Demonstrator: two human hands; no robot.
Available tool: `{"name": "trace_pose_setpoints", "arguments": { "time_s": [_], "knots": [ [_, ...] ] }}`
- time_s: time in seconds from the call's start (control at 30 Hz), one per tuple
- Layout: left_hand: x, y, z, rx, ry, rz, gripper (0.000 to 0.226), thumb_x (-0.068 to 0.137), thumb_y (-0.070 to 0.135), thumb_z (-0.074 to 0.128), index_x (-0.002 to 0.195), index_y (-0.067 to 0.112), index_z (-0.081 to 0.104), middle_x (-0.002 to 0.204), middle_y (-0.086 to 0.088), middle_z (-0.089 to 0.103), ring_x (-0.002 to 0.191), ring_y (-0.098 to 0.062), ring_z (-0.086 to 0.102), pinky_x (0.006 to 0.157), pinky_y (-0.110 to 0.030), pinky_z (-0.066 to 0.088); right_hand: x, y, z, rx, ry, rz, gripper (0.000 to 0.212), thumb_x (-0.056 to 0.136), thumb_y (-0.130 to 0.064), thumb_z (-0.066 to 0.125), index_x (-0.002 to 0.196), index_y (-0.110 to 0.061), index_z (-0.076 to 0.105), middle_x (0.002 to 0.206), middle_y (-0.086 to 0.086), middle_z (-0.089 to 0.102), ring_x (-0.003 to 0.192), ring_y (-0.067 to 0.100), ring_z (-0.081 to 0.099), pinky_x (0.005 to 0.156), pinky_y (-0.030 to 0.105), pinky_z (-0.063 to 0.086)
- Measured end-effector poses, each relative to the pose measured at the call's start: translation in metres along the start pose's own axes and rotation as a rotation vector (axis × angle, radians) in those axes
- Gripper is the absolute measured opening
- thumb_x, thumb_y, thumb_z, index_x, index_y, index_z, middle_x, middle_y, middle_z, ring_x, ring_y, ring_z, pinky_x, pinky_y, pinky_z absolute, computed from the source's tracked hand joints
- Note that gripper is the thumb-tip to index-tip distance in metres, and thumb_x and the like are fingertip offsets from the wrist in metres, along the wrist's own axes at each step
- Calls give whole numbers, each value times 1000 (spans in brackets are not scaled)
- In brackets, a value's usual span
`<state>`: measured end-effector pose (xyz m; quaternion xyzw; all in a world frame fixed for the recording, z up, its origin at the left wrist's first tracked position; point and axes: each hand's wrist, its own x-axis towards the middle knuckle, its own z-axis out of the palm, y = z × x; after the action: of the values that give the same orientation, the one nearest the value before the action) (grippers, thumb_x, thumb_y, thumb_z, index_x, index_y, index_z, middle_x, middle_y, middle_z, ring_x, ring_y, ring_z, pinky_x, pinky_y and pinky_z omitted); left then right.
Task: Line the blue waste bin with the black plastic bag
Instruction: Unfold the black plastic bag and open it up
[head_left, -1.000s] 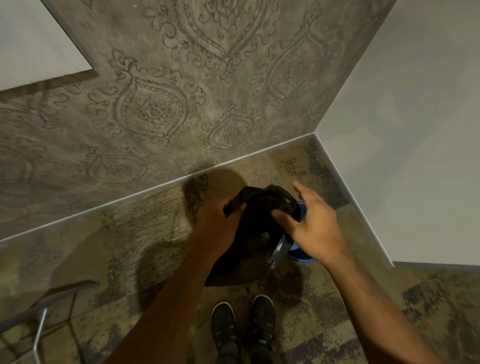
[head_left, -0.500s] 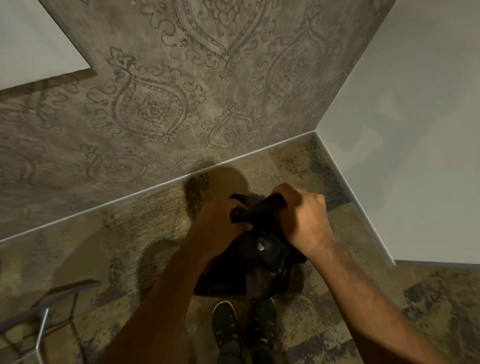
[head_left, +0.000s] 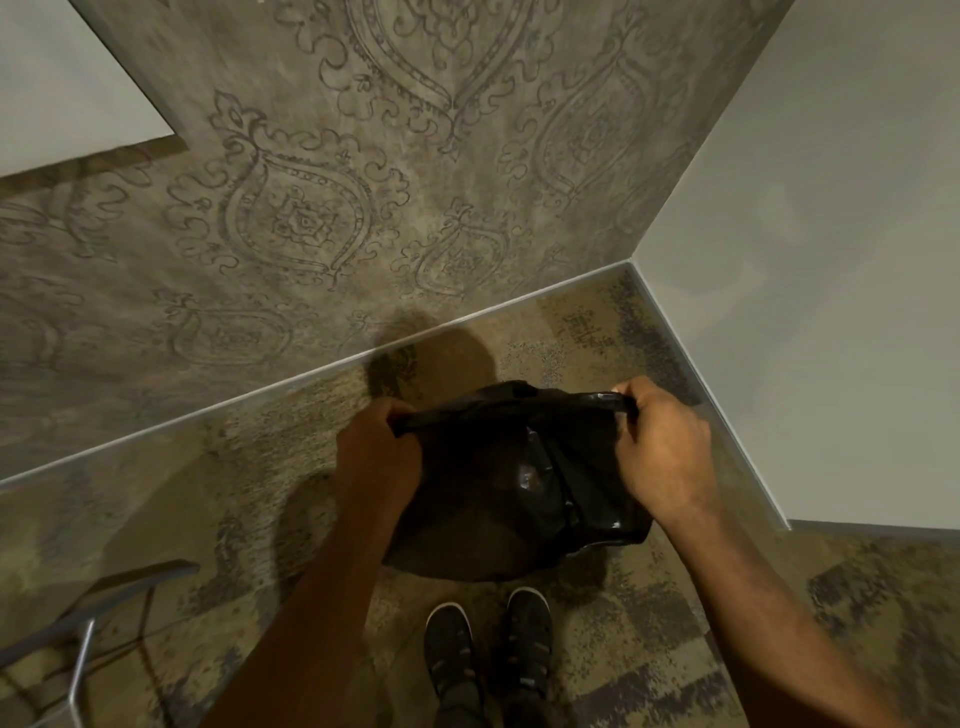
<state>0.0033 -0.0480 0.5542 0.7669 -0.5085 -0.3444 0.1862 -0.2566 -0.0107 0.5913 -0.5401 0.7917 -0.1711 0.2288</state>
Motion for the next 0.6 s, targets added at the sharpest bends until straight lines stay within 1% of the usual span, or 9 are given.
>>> {"name": "trace_pose_setpoints", "arguments": {
  "time_s": [0.07, 0.1, 0.13, 0.2, 0.3, 0.37, 0.47, 0.53, 0.6],
  "knots": [
    [0, 7, 3, -38, -4, 97, 27, 94, 3, 59, 110, 21, 72, 96, 6, 69, 79, -1, 58, 65, -11, 41, -2, 1, 3, -4, -16, 33, 17, 95, -17, 61, 99, -33, 58, 96, -6, 64, 90, 17, 64, 93, 57, 54],
    [-2, 11, 4, -43, -12, 161, 24, 97, 5, 58, 110, 20, 72, 93, 9, 66, 76, 4, 56, 63, -6, 39, -3, 1, 6, -14, -23, 34, 20, 94, -22, 64, 111, -31, 60, 108, -3, 65, 101, 20, 65, 99, 58, 51],
    [-4, 15, 7, -44, -25, 224, 22, 99, 7, 57, 110, 20, 72, 91, 11, 65, 76, 5, 56, 64, -5, 41, -4, -1, 9, -37, -37, 21, 38, 92, -29, 67, 128, -27, 58, 123, 0, 64, 115, 21, 62, 106, 57, 46],
    [-7, 21, 13, -4, -58, 334, 21, 100, 9, 58, 114, 18, 72, 98, 3, 71, 84, -8, 66, 74, -12, 44, -7, -8, 14, -62, -71, -90, 73, 87, -44, 69, 152, -24, 41, 145, 0, 54, 135, 20, 50, 115, 54, 34],
    [-6, 30, 20, 101, -130, 410, 30, 102, 14, 58, 130, 14, 69, 126, -9, 72, 115, -26, 66, 95, -25, 42, -11, -27, 23, -75, -125, -282, 88, 83, -58, 67, 157, -25, 33, 151, -2, 49, 138, 18, 44, 119, 50, 25],
    [-7, 34, 21, 96, -180, 466, 33, 102, 13, 57, 133, 15, 69, 132, -8, 70, 121, -26, 64, 102, -26, 42, -13, -41, 29, -81, -175, -330, 80, 86, -54, 64, 155, -22, 39, 144, 0, 58, 134, 20, 49, 119, 50, 24],
    [-8, 35, 19, 63, -200, 496, 33, 103, 13, 57, 134, 12, 69, 135, -10, 69, 125, -28, 62, 110, -36, 45, -8, -57, 36, -114, -245, -307, 36, 98, -33, 54, 134, -28, 55, 113, -5, 72, 114, 20, 64, 113, 49, 30],
    [-6, 32, 17, 37, -209, 516, 29, 99, 21, 65, 127, 17, 72, 126, -6, 72, 117, -25, 65, 105, -38, 49, -5, -61, 35, -195, -253, -274, 26, 99, -20, 51, 121, -27, 62, 101, -5, 72, 100, 21, 67, 103, 46, 37],
    [-4, 30, 13, 35, -248, 504, 35, 87, 45, 74, 118, 29, 71, 112, 5, 71, 103, -14, 64, 91, -33, 52, -3, -57, 34, -149, -223, -241, 23, 98, -14, 50, 109, -28, 66, 92, -6, 72, 91, 19, 67, 100, 44, 38]
  ]
}}
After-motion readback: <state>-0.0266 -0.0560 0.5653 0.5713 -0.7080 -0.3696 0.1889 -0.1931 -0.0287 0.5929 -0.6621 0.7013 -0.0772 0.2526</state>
